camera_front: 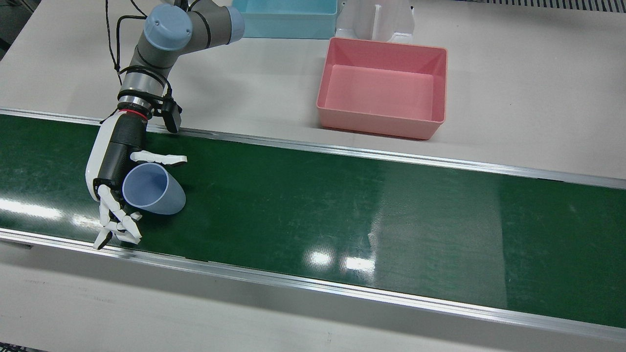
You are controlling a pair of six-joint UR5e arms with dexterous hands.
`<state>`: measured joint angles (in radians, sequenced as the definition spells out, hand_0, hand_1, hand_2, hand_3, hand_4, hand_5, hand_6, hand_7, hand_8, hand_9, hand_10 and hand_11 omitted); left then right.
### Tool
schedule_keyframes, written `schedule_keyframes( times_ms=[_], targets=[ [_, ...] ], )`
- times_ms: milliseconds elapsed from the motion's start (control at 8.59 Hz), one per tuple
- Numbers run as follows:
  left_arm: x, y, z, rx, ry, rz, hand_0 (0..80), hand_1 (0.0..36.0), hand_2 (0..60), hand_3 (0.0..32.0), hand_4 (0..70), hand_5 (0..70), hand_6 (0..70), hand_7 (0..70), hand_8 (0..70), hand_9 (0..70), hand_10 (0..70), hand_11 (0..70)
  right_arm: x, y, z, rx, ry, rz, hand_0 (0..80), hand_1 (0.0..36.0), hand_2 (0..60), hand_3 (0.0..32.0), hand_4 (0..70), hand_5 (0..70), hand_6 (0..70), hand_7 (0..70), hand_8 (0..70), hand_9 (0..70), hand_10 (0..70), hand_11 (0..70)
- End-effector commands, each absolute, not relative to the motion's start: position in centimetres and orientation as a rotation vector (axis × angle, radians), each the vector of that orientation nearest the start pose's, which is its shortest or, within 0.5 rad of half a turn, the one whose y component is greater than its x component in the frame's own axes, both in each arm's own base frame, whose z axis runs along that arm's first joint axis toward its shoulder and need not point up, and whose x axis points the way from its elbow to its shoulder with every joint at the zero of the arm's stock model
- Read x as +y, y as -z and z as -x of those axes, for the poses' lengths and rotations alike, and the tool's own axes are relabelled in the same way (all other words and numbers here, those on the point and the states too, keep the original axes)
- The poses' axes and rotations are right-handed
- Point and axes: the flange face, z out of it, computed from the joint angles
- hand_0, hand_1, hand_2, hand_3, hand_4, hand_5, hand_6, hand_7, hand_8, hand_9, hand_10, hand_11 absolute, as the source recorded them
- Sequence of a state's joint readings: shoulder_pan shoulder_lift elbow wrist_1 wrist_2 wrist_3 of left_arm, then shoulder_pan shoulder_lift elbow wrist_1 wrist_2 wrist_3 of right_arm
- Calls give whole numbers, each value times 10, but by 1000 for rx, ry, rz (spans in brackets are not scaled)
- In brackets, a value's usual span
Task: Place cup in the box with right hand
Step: 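Close the right hand around the light blue cup on the belt, then lift the cup with the right hand and carry it toward the pink box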
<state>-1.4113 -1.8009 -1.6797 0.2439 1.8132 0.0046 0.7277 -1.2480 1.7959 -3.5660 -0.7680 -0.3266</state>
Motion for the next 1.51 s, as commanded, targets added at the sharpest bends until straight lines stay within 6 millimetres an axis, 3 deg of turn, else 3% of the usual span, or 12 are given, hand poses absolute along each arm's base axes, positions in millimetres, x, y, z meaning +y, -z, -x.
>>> schedule_keyframes(
  times_ms=[0,116,233,349,582,698,931,1048,1280,1397],
  targets=[
    [-583,-536,17,2093,1897,398,0,0,0,0,0,0,0,0,0,0,0,0,-521,-447,276,2453,2231,246,543,335,560,0,195,102,293,700,301,533,107,177],
    [-583,-536,17,2093,1897,398,0,0,0,0,0,0,0,0,0,0,0,0,-521,-446,276,2453,2231,246,577,360,600,0,251,123,344,700,368,599,171,272],
    [-583,-536,17,2093,1897,398,0,0,0,0,0,0,0,0,0,0,0,0,-520,-443,275,2457,2225,247,580,360,600,0,287,135,363,700,405,638,210,330],
    [-583,-536,17,2093,1897,398,0,0,0,0,0,0,0,0,0,0,0,0,-517,-431,269,2474,2195,255,546,360,600,0,260,132,362,700,406,640,209,328],
    [-583,-536,17,2093,1897,398,0,0,0,0,0,0,0,0,0,0,0,0,-491,-355,209,2541,2092,353,517,360,600,0,227,125,345,700,390,624,208,324],
    [-583,-535,17,2094,1896,398,0,0,0,0,0,0,0,0,0,0,0,0,-485,-332,188,2626,2039,364,512,360,600,0,234,124,344,700,390,626,213,332],
    [-583,-536,17,2093,1897,398,0,0,0,0,0,0,0,0,0,0,0,0,-463,-286,176,2815,1887,351,509,360,600,0,273,123,357,700,403,638,230,355],
    [-583,-535,18,2095,1897,396,0,0,0,0,0,0,0,0,0,0,0,0,-456,-268,182,2907,1818,340,491,360,600,0,318,119,366,700,425,668,260,394],
    [-583,-535,17,2094,1896,398,0,0,0,0,0,0,0,0,0,0,0,0,-441,-254,221,3131,1724,121,459,338,600,0,378,127,392,700,518,700,389,554],
    [-583,-535,17,2094,1896,398,0,0,0,0,0,0,0,0,0,0,0,0,-433,-243,240,3257,1644,31,457,339,600,0,472,128,399,700,547,700,413,585]
  ],
)
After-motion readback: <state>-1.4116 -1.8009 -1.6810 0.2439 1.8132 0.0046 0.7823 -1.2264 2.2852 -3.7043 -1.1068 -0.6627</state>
